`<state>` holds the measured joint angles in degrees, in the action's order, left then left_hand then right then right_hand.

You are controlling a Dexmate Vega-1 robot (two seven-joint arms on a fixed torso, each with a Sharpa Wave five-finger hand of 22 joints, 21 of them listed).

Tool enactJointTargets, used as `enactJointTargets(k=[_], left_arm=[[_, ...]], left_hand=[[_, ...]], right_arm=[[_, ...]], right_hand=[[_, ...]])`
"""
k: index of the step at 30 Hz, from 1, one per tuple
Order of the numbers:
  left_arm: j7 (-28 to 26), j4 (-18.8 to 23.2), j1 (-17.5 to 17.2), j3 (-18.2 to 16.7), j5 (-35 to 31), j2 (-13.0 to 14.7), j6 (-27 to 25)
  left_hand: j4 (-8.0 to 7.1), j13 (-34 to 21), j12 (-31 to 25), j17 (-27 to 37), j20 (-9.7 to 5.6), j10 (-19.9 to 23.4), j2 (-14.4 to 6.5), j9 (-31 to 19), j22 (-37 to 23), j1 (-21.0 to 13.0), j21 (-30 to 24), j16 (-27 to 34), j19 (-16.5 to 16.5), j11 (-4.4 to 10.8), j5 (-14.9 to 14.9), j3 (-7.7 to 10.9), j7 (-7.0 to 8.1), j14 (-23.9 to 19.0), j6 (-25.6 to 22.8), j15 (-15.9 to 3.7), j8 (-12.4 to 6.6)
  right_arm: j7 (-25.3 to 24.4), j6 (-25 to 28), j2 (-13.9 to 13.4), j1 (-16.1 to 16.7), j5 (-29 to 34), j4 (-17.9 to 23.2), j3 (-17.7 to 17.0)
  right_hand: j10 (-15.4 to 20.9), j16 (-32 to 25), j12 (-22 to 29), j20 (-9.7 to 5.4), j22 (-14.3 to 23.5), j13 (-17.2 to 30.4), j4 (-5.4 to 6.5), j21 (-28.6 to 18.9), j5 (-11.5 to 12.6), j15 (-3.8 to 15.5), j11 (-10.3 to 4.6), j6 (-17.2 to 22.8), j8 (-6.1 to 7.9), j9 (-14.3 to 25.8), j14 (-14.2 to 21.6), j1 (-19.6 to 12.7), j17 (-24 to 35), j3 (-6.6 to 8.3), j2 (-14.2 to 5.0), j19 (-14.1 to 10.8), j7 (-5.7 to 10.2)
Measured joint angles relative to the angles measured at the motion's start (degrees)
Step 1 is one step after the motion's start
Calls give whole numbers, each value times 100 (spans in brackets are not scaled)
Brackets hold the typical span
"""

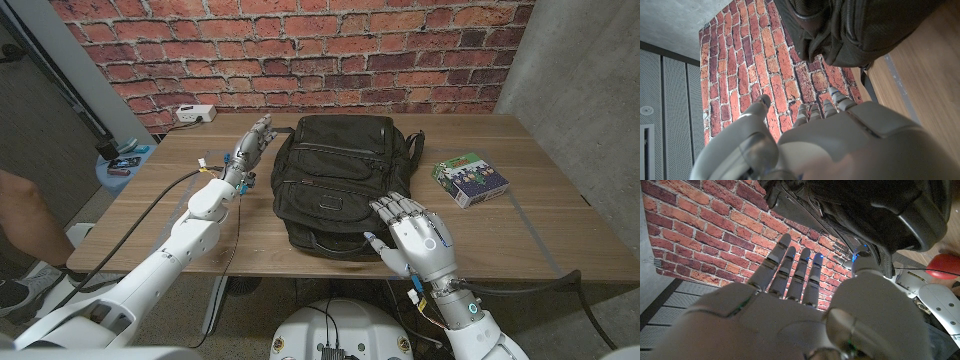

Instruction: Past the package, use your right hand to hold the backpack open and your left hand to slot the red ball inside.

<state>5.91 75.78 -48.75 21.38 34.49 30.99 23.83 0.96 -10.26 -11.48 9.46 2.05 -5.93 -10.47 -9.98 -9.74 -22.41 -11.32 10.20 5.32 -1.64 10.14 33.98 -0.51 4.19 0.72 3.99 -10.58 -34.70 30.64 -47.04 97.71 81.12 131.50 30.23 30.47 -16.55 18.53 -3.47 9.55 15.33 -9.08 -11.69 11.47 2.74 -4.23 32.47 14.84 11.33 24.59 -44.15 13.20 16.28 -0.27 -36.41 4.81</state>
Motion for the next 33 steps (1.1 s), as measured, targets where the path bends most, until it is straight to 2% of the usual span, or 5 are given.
enactJointTargets(k=[13,17,22,25,33], left_arm=[[-126,233,-152,2,-27,34,-58],[-167,287,-187,1,-39,41,-61],[-210,327,-222,-9,-44,43,-62],[-221,342,-234,-14,-44,43,-62],[-239,388,-272,-31,-44,47,-62]], left_hand=[[0,0,0,0,0,-1,0,0,0,0,0,0,0,0,0,0,0,0,0,0,0],[0,0,0,0,0,-1,0,0,0,0,0,0,0,0,0,0,0,0,0,0,0],[0,0,0,0,0,-1,0,0,0,0,0,0,0,0,0,-1,0,0,0,0,0],[42,0,0,0,0,-1,0,0,0,1,0,0,0,0,0,-7,0,0,0,0,0],[41,0,0,0,24,31,-23,0,0,-23,0,0,24,32,0,-7,-13,0,-13,0,0]], right_arm=[[-578,2,-48,-154,-319,-327,122],[-713,4,-60,-215,-379,-432,182],[-852,21,-73,-329,-414,-574,308],[-914,40,-73,-362,-420,-614,344],[-1101,75,-37,-517,-444,-767,495]], right_hand=[[112,-27,76,7,0,26,-1,0,22,-20,-4,133,-1,0,107,-127,53,-1,26,-72,50],[143,-27,98,7,0,26,-43,0,22,0,-1,185,-1,0,144,-233,43,-21,55,-72,58],[200,-27,99,-22,0,43,-80,0,40,-26,-56,194,-1,-1,178,-387,37,16,102,-102,51],[268,-27,151,19,0,52,-136,0,67,-20,-124,194,-1,-1,228,-550,37,9,145,-144,51],[537,-66,246,-10,0,46,-136,0,111,8,-230,340,-1,-1,377,-899,10,9,203,-174,134]])
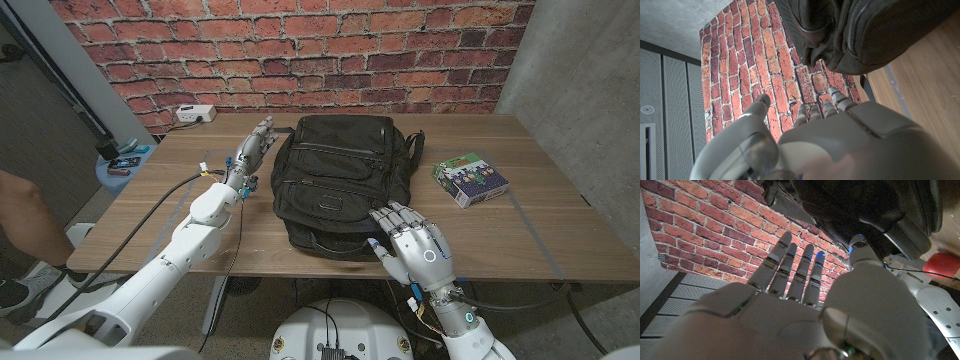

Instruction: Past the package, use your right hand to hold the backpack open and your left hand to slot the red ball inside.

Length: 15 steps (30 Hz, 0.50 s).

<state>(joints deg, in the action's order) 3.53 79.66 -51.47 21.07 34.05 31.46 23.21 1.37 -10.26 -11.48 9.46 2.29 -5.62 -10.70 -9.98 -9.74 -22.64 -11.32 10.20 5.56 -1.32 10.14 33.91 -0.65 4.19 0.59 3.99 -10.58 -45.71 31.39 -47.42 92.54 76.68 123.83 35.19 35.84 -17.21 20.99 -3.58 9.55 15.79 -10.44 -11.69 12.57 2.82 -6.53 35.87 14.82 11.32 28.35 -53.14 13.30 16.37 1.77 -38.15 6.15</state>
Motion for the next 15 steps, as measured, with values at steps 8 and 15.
enactJointTargets(k=[8,15], left_arm=[[-12,26,-36,-8,16,-5,0],[-20,45,-68,-12,41,-22,22]], left_hand=[[-1,0,0,0,8,0,0,0,0,0,0,0,8,0,0,0,4,-54,-39,10,0],[-1,0,0,0,8,11,0,0,0,0,0,0,8,-12,0,0,4,-63,-39,0,0]], right_arm=[[-106,12,29,-156,-25,-137,125],[-156,51,28,-336,18,-287,269]], right_hand=[[313,0,54,0,0,-63,26,26,44,-17,-27,267,61,0,126,-229,0,26,9,0,43],[624,-103,132,0,0,-94,67,49,44,7,-64,563,144,22,335,-381,25,-16,-37,0,47]])
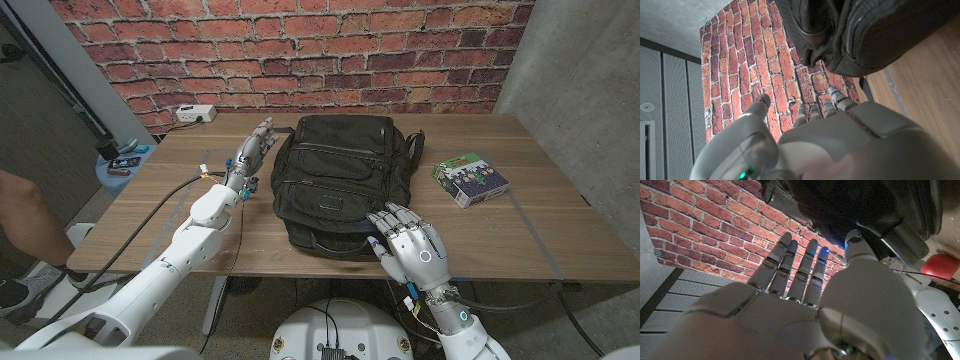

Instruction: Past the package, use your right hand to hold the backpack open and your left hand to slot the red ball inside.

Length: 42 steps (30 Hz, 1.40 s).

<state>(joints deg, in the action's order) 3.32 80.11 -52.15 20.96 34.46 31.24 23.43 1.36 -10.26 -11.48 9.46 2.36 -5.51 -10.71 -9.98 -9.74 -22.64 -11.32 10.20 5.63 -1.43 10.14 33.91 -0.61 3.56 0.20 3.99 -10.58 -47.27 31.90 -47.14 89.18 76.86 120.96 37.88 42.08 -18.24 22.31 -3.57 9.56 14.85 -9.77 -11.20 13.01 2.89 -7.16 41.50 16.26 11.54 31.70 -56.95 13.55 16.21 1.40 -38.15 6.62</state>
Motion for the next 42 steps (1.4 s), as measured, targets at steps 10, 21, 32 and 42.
enactJointTargets(k=[10,21,32,42], left_arm=[[-4,10,-33,-14,22,-21,33],[20,-75,-80,-35,107,-69,94],[70,-162,-98,-52,171,-101,134],[129,-198,-123,-57,228,-106,139]], left_hand=[[0,0,0,0,0,-1,0,0,0,0,0,0,0,0,0,0,0,1,0,0,0],[0,0,0,0,31,20,0,0,0,0,0,0,31,21,0,0,-24,1,-24,0,0],[-1,0,0,0,30,19,0,0,0,0,0,0,30,21,0,0,-31,1,-30,0,0],[-1,0,0,0,30,19,0,0,0,0,0,0,30,21,0,0,-31,2,-30,0,0]], right_arm=[[-24,-24,-25,-167,35,-90,91],[84,-159,-174,-419,40,-63,140],[208,-276,-224,-560,73,31,144],[284,-372,-240,-620,76,144,120]], right_hand=[[212,-62,85,2,0,9,49,0,0,18,-39,214,54,6,141,-97,59,-18,-51,-2,30],[604,-197,291,-10,1,93,94,-1,-26,49,-97,648,162,17,405,-225,172,-64,-179,-133,35],[1110,-363,583,-42,21,235,85,-6,-88,86,-163,1158,349,60,827,-446,310,-120,-313,-165,93],[1306,-412,715,-42,20,312,84,-6,-116,135,-189,1452,453,82,1016,-601,340,-120,-434,-164,146]])
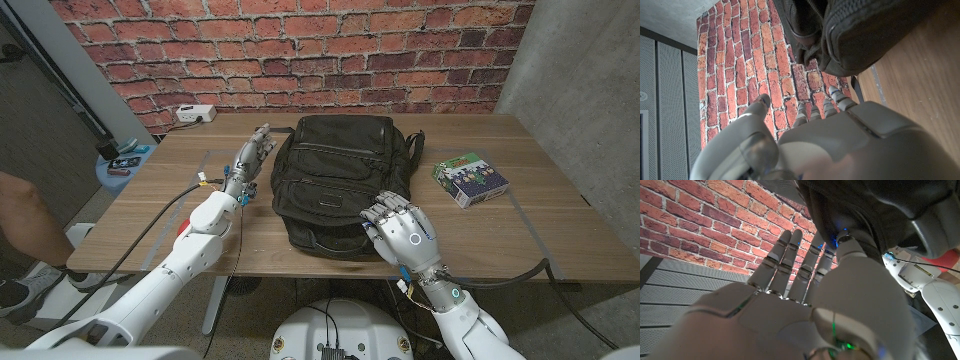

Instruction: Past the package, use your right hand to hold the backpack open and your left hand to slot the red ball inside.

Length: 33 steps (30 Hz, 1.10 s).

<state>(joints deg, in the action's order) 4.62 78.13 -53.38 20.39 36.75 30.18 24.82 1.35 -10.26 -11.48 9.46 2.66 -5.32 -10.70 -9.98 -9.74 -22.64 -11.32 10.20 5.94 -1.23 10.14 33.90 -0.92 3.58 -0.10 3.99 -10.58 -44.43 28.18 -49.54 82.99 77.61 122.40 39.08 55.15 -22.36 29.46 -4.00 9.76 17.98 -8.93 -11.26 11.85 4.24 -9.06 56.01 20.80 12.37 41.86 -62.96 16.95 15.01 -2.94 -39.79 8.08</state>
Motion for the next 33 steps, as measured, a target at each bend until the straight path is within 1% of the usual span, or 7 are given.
enactJointTargets(k=[9,19,20,26,28,29,33], left_arm=[[24,36,-53,-11,22,36,0],[36,142,-135,-30,42,90,-6],[38,154,-144,-33,55,95,-29],[38,205,-177,-40,55,108,-29],[38,225,-192,-45,55,119,-29],[34,233,-197,-47,68,122,-49],[34,249,-218,-55,68,123,-49]], left_hand=[[0,0,0,0,0,0,0,0,0,0,0,0,0,0,0,0,0,0,0,0,0],[0,0,24,0,0,0,0,0,0,0,0,0,0,0,0,0,0,0,0,0,0],[0,0,28,0,0,0,0,0,0,0,0,0,0,0,0,0,0,0,0,0,0],[0,0,28,0,0,0,0,0,0,0,0,0,0,0,0,0,0,0,0,0,0],[0,0,28,0,0,0,0,0,0,0,0,0,0,0,0,0,0,21,0,21,0],[0,0,28,0,0,0,0,0,0,0,0,0,0,0,0,0,0,21,0,21,0],[0,0,28,0,0,0,0,0,0,0,0,0,0,0,0,0,0,21,0,21,0]], right_arm=[[66,-126,-29,-17,-29,85,-43],[103,-296,-65,-58,-117,155,-113],[106,-321,-109,-101,-132,208,-194],[115,-421,-109,-101,-215,208,-194],[116,-477,-109,-101,-255,208,-194],[117,-503,-133,-212,-271,247,-325],[141,-606,-133,-212,-340,247,-325]], right_hand=[[61,0,22,0,-1,26,0,0,-21,19,-60,98,62,2,139,-140,22,0,-64,0,16],[101,0,22,0,-1,28,0,0,-44,48,-39,171,84,4,191,-205,22,0,-112,1,28],[101,0,22,0,-1,28,0,0,-44,48,-39,171,84,4,191,-214,21,0,-107,1,29],[122,0,22,1,-1,24,0,0,-45,58,-59,170,84,4,223,-229,21,0,-122,1,28],[151,0,22,1,-1,12,0,0,-45,50,-33,182,84,4,254,-229,21,0,-121,1,40],[153,0,22,0,-1,9,0,0,-45,54,-30,194,84,3,259,-229,21,0,-121,1,52],[153,0,22,1,-1,9,0,0,-85,70,-30,215,83,1,275,-236,21,0,-115,1,31]])
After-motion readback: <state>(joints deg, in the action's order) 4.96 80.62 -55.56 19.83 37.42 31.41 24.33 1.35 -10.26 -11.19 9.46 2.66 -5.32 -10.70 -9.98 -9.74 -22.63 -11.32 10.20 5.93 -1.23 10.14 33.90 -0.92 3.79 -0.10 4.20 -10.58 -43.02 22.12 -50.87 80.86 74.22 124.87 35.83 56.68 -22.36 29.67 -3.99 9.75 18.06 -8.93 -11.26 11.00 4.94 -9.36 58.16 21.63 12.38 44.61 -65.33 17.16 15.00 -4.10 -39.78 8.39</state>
